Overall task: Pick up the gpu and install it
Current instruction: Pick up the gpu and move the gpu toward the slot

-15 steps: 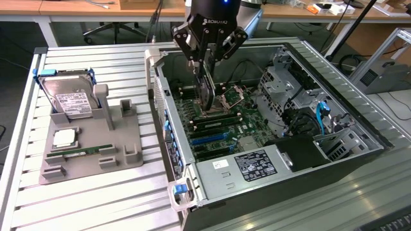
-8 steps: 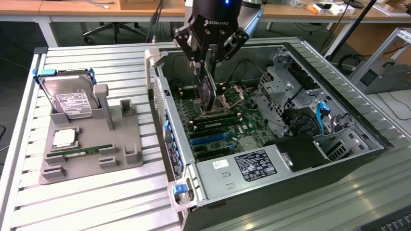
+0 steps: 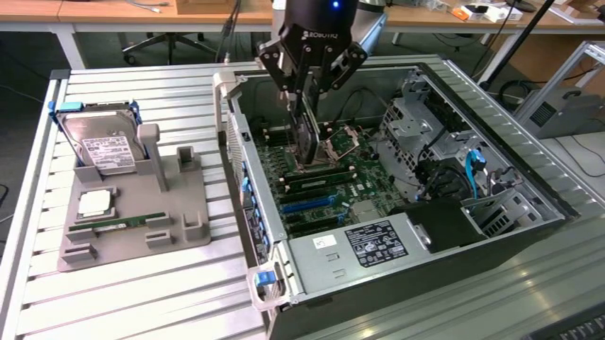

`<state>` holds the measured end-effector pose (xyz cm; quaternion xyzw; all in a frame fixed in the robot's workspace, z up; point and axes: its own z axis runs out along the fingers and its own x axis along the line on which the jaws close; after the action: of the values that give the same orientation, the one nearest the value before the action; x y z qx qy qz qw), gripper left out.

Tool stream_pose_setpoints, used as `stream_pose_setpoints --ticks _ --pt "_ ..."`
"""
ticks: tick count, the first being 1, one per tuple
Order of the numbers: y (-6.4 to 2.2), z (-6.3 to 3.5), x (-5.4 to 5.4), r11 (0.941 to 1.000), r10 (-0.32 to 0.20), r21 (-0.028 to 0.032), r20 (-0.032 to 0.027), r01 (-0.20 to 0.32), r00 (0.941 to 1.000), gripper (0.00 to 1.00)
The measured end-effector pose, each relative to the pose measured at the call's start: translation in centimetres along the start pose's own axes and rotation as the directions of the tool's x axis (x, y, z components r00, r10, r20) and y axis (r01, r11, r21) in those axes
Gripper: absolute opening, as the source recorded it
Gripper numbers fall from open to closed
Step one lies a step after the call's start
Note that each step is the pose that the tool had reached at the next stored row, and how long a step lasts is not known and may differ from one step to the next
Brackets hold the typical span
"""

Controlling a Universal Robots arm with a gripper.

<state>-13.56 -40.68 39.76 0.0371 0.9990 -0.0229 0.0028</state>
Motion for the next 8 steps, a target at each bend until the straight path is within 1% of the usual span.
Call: stream_pose_setpoints --ticks 8 --pt "0.0 0.21 -0.23 1.0 0.0 0.0019 0.0001 0.0 1.0 0.27"
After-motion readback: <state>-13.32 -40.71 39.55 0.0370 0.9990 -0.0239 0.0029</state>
